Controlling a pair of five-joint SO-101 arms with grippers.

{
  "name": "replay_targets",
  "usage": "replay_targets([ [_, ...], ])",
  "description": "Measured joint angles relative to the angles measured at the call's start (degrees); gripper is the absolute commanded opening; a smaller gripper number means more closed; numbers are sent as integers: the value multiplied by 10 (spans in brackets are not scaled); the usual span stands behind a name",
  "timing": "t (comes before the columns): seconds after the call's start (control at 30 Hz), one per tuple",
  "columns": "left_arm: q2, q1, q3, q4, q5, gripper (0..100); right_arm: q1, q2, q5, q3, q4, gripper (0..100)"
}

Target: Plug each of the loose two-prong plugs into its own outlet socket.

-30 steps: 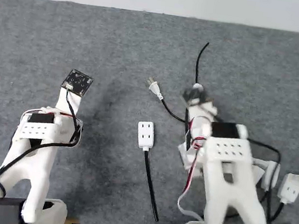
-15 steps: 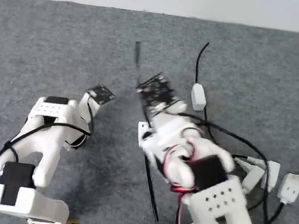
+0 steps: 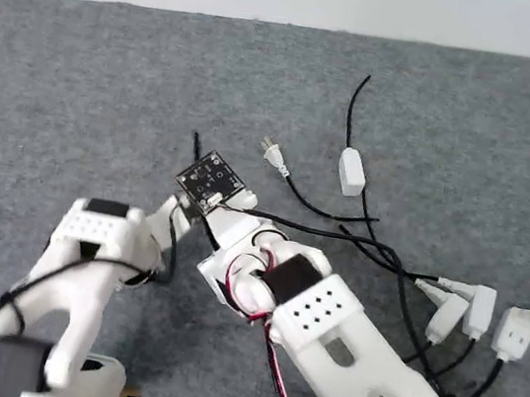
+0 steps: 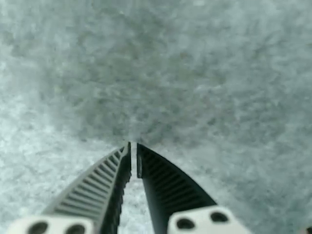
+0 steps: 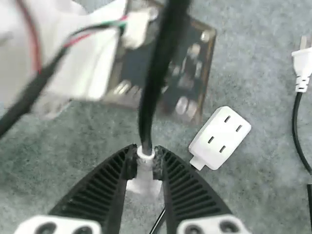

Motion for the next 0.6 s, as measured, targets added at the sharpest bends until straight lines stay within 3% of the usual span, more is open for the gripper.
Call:
replay_targets([
  [0.27, -149, 11, 106, -58, 0, 13, 11, 9, -21, 0, -7, 7],
  [0.6, -160, -3, 108, -125, 98, 15, 156, 33, -59, 0, -129, 7],
])
